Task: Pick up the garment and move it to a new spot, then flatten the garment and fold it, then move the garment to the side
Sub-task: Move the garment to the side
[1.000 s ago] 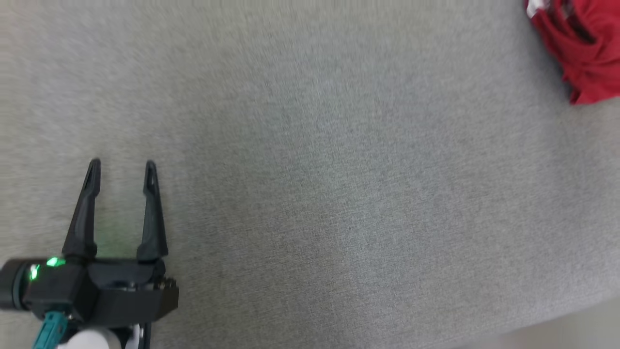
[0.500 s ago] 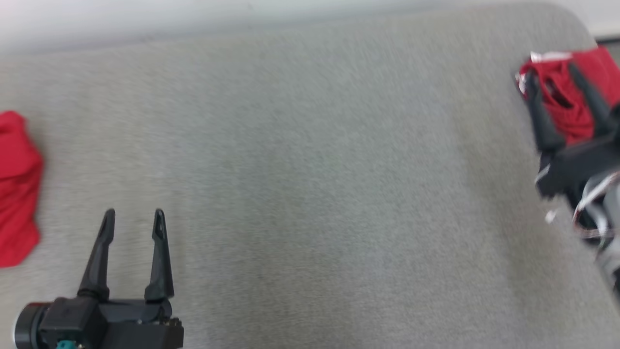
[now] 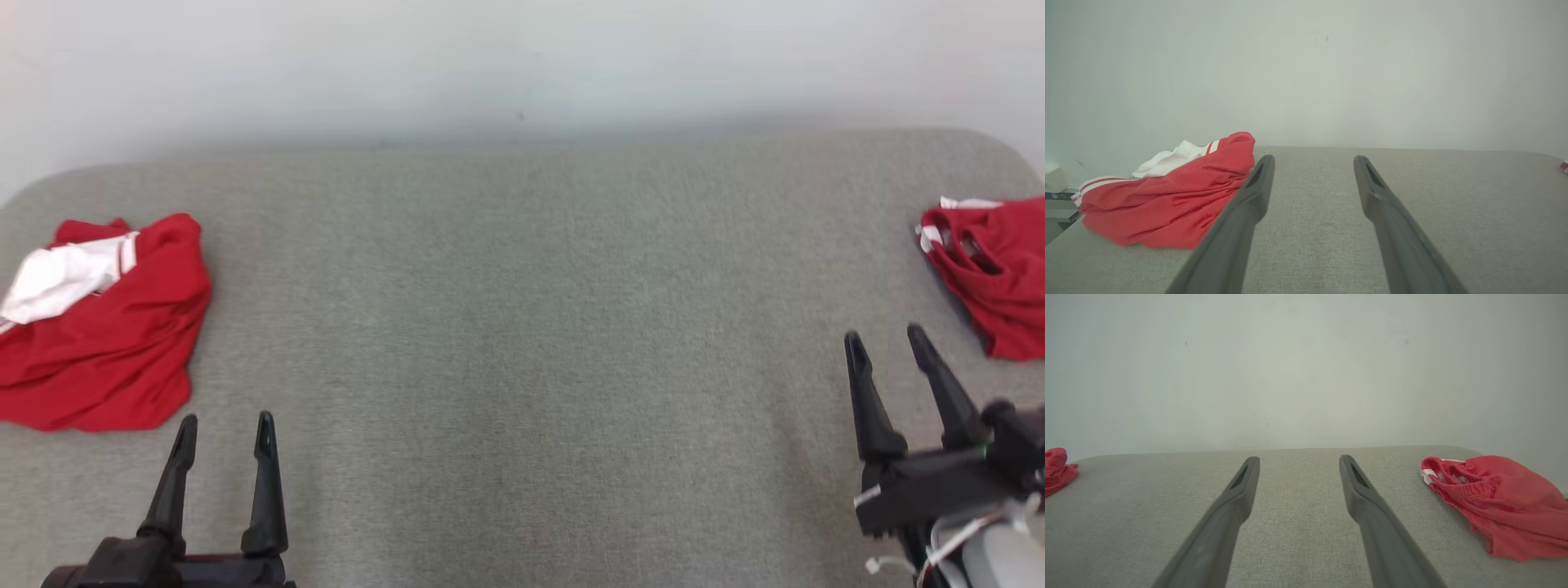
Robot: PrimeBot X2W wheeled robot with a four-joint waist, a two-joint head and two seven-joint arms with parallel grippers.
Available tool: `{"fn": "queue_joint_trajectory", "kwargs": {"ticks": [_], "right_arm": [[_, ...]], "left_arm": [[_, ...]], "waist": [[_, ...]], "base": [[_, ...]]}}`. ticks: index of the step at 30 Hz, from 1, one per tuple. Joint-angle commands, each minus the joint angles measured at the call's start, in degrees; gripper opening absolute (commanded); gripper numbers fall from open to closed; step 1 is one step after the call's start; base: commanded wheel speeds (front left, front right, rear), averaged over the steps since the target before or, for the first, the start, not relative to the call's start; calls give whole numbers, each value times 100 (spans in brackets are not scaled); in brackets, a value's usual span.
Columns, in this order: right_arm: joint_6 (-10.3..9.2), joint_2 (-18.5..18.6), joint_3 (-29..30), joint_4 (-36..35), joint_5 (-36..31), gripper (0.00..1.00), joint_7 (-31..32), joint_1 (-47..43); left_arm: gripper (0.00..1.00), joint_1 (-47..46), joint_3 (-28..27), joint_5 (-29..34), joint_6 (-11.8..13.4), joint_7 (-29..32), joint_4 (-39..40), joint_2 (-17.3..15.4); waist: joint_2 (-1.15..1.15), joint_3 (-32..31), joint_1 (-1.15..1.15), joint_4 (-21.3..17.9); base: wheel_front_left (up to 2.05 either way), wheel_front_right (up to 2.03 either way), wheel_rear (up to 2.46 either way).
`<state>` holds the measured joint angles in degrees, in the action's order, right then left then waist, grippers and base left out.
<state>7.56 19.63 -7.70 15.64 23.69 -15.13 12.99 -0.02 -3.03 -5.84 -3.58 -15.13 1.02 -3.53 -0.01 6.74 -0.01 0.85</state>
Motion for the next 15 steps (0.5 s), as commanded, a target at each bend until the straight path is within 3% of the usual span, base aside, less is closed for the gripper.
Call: {"fn": "queue_joint_trajectory", "kwargs": {"ticks": [1, 15], "right_arm": [[-16, -129, 113, -138, -32, 100, 0, -250], [-16, -873, 658, -872, -234, 100, 80, -1460]], "left_arm": [[100, 91, -40, -21, -31, 0, -54, 10], [100, 144, -33, -13, -124, 0, -351, 38]], "waist": [[1, -229, 1, 183], [1, -387, 1, 355]], "base": [[0, 0, 0], [0, 0, 0]]}}
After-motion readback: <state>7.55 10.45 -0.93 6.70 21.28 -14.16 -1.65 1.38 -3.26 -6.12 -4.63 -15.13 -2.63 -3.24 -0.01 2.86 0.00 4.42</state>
